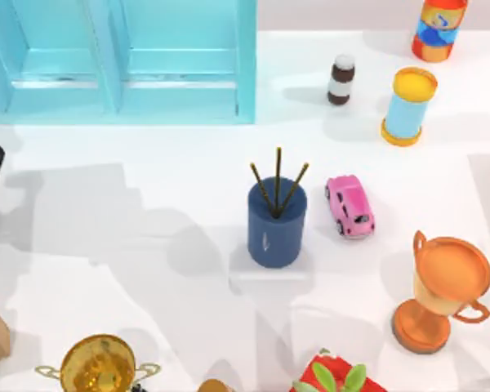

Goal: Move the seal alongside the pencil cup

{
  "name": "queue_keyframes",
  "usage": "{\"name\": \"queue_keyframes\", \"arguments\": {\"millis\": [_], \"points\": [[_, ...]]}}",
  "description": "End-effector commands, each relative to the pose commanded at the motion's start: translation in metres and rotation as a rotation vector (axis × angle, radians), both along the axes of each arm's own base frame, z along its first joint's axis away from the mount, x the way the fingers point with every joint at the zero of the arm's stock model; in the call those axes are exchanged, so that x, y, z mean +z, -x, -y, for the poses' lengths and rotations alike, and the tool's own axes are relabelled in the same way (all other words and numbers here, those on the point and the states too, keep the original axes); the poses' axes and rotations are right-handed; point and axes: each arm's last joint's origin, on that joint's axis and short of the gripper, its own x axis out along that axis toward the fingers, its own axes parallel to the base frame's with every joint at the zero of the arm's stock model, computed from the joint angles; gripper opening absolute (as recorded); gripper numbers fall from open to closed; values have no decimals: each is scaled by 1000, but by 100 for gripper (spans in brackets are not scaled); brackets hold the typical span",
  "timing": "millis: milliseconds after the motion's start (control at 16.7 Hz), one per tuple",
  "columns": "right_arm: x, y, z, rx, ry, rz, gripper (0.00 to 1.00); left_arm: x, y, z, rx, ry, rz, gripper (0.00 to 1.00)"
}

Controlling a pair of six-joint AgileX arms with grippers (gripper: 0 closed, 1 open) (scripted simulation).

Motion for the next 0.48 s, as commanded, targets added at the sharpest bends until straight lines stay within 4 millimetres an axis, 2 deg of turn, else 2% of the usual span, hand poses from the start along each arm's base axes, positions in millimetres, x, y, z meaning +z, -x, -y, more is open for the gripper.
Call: {"name": "queue_keyframes", "arguments": {"millis": [60,480], "points": [[0,0,0,0,0,0,100,0,0,0,0,0,0,100],[0,0,0,0,0,0,100,0,0,0,0,0,0,47]]}}
